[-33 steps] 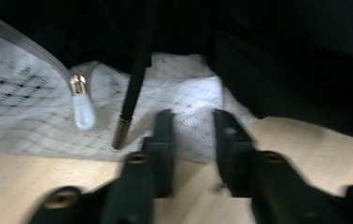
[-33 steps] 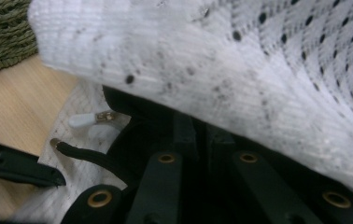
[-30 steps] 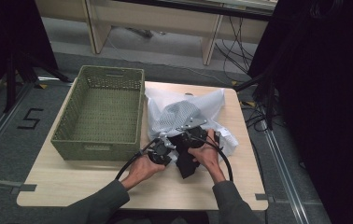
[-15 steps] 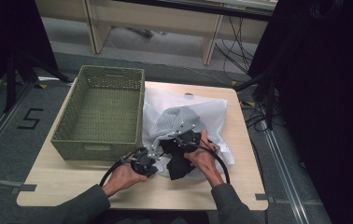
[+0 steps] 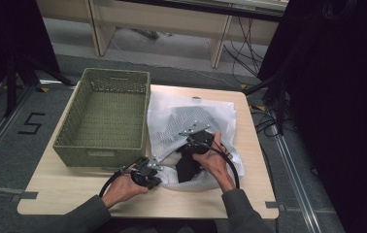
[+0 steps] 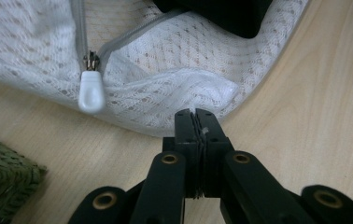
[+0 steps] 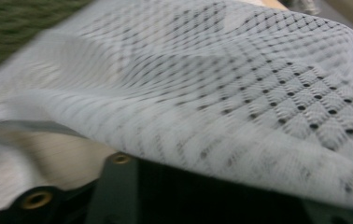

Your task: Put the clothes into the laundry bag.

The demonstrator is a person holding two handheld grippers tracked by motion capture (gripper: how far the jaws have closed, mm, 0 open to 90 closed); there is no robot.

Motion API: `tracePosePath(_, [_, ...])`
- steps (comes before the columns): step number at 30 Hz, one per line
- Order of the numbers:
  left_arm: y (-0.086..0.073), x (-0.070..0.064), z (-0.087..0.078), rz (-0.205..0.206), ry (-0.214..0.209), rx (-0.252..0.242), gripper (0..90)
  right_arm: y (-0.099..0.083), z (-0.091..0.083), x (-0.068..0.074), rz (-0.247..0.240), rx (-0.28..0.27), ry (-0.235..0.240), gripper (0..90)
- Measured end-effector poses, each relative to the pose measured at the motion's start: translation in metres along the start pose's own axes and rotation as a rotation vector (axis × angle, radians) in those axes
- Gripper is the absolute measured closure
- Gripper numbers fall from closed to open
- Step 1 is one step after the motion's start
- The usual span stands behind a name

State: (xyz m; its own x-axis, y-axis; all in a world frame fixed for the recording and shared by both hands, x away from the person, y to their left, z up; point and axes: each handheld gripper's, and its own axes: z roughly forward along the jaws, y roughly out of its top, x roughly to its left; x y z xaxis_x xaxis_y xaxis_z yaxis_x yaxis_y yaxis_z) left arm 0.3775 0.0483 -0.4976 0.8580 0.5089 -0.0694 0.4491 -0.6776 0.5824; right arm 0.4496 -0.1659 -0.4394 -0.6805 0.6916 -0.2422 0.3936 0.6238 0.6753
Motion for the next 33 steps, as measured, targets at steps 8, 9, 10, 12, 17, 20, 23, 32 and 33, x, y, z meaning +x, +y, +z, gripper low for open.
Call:
tracePosePath(8, [0.000,0.000,0.001,-0.016,-0.003,-0.010,87.6,-0.026,-0.035,0.015,0.066,0.011,0.152,40.8])
tracePosePath(9, [0.000,0.000,0.001,-0.017,-0.004,-0.010,87.6,-0.034,-0.035,0.021,0.077,0.040,0.207,39.7])
tracePosePath(10, [0.000,0.000,0.001,-0.017,-0.004,-0.010,87.6,-0.037,-0.032,0.026,0.074,0.040,0.220,39.1])
tracePosePath(12, [0.000,0.002,0.000,-0.004,-0.010,0.001,87.5,-0.042,-0.026,0.034,0.048,0.073,0.234,37.8])
tracePosePath(17, [0.000,0.001,0.001,-0.009,-0.007,-0.011,87.4,-0.050,0.004,0.036,-0.052,0.218,0.185,68.6])
tracePosePath(20, [-0.001,0.000,0.000,0.006,-0.004,-0.004,87.5,-0.045,0.015,0.025,-0.063,0.210,0.145,85.9])
tracePosePath(23, [0.000,-0.002,0.001,-0.003,0.001,-0.016,88.1,-0.036,0.028,0.016,-0.055,0.187,0.079,86.8])
tracePosePath(32, [-0.001,-0.001,-0.001,0.038,0.004,0.002,88.2,-0.010,0.064,-0.016,-0.038,0.126,-0.112,86.8])
tracePosePath(33, [-0.001,0.000,-0.001,0.037,-0.002,0.002,88.2,-0.011,0.065,-0.018,-0.038,0.121,-0.112,86.4])
